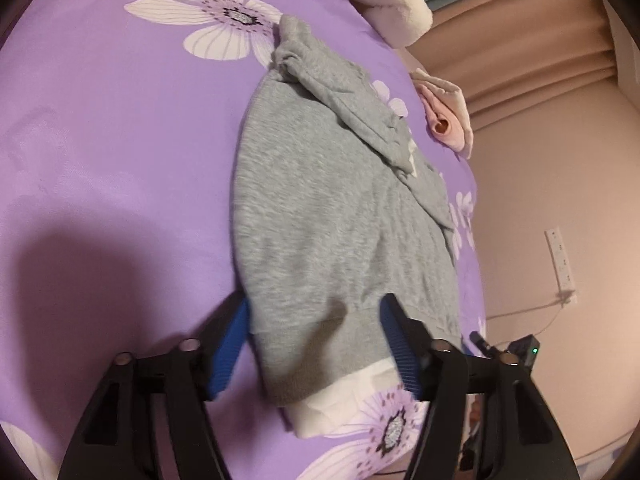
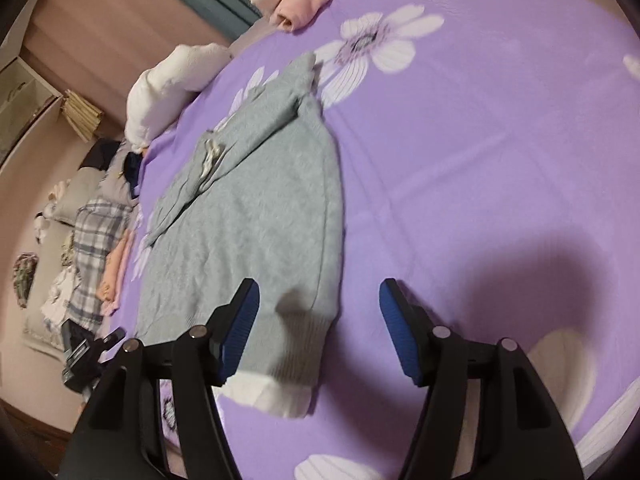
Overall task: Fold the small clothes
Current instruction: 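Grasp the sweatshirt hem with both tools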
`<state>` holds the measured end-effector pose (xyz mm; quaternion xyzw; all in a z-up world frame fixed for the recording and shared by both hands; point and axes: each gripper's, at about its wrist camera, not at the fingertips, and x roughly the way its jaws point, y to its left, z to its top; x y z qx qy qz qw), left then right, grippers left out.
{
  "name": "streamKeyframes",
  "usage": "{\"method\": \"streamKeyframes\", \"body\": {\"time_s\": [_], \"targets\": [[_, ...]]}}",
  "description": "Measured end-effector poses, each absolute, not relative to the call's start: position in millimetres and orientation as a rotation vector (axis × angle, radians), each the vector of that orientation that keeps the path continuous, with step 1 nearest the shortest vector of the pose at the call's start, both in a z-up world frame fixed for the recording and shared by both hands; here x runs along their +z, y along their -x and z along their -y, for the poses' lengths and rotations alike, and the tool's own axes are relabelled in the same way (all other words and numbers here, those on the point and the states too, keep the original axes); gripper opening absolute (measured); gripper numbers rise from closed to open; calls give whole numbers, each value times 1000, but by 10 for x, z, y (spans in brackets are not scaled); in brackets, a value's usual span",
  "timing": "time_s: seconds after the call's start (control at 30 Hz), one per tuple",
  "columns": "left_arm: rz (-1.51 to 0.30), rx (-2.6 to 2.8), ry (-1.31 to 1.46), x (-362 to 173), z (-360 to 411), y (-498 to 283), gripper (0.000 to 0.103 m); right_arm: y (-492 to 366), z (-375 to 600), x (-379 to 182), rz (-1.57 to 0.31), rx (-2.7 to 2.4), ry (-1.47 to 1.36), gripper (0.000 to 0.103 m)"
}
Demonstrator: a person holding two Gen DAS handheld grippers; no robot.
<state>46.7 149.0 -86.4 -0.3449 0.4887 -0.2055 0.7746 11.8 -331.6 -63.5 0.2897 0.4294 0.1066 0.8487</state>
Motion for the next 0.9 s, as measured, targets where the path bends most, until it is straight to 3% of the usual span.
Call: {"method": "streamKeyframes", "body": {"time_s": [0.07, 0.63, 0.9], "targets": [[-1058, -442, 738, -847, -1445, -489, 75, -142, 3231, -674, -915, 251, -605, 65], [-1076, -500, 815, -920, -1266, -839, 75, -651, 2985, -735, -899, 338, -650, 67], [-1085, -537, 786, -921, -1290, -494, 75, -446, 3010, -796, -920, 434, -695, 60]]}}
